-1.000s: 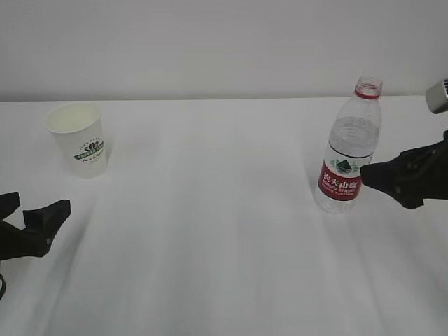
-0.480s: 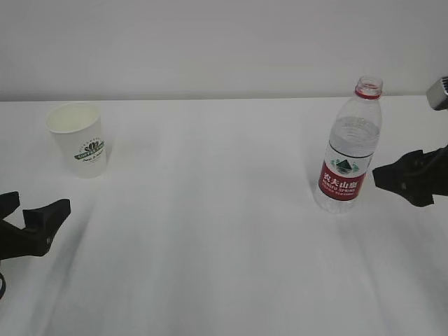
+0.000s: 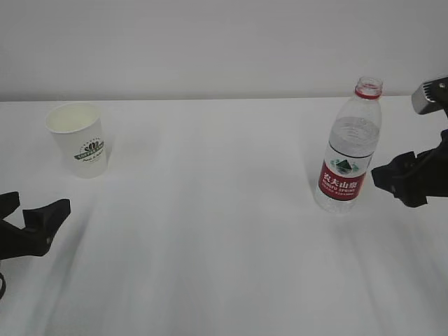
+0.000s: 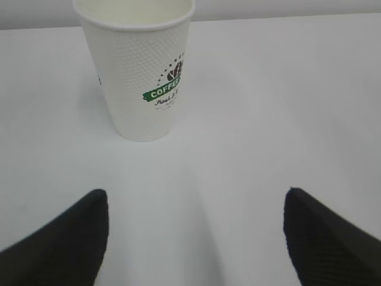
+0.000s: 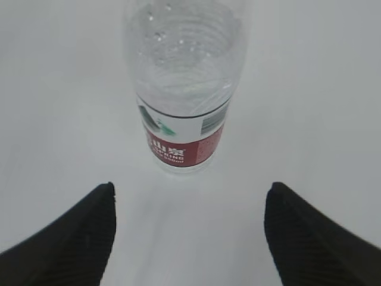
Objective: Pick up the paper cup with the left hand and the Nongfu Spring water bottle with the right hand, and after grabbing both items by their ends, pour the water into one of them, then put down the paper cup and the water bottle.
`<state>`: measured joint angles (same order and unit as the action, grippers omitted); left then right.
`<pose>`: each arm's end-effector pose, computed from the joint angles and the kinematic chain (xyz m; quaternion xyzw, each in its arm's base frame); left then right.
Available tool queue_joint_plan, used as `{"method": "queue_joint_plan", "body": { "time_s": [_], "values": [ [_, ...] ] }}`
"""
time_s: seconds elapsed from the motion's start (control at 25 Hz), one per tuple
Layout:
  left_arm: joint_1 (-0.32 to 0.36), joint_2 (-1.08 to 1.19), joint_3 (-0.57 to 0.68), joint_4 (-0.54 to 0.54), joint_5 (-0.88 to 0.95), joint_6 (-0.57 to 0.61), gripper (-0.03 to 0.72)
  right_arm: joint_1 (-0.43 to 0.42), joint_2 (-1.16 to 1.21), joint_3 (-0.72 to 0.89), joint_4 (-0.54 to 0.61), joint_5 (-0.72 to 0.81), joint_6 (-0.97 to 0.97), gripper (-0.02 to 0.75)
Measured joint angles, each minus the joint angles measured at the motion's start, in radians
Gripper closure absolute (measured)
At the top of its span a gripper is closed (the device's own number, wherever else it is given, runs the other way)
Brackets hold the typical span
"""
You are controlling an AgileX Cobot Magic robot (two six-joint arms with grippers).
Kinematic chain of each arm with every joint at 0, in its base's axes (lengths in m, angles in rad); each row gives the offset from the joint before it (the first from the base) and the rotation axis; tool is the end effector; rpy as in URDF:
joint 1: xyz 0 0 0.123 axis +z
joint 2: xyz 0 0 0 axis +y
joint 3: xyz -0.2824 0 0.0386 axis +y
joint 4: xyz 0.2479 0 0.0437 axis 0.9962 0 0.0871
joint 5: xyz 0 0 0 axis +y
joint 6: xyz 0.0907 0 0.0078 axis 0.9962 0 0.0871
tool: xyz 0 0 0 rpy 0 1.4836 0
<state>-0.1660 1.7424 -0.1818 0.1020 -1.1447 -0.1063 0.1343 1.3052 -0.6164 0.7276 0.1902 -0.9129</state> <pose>0.2138 -0.0444 0.1177 0.0684 0.8105 -0.1041 0.5723 0.2448 0.0447 0.2205 -0.1745 0.8976 0.0456 0.4023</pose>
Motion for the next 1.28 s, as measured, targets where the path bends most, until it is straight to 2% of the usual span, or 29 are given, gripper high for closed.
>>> {"method": "queue_joint_plan", "body": {
  "time_s": [0.24,0.44,0.68,0.88,0.96,1.08,1.28],
  "values": [
    [0.000,0.000,0.000,0.000,0.000,0.000,0.018,0.038,0.000,0.017,-0.147,-0.109,0.169,0.148],
    [0.000,0.000,0.000,-0.002,0.000,0.000,0.023,0.050,0.000,0.065,-0.336,-0.205,0.382,0.148],
    [0.000,0.001,-0.016,-0.002,0.000,0.000,0.032,0.050,0.000,0.109,-0.404,-0.313,0.476,0.148],
    [0.000,0.003,-0.019,-0.002,0.000,0.000,0.038,0.050,0.005,0.143,-0.746,-0.407,0.798,0.148],
    [0.000,0.010,-0.019,-0.002,0.000,0.000,0.039,0.050,0.025,0.148,-0.824,-0.448,0.880,0.148],
    [0.000,0.030,-0.019,-0.002,0.000,0.000,0.043,0.050,0.070,0.149,-0.882,-0.495,0.941,0.148],
    [0.000,0.063,-0.019,-0.002,0.000,0.000,0.047,0.050,0.155,0.188,-0.903,-0.634,0.983,0.148]
  ]
}}
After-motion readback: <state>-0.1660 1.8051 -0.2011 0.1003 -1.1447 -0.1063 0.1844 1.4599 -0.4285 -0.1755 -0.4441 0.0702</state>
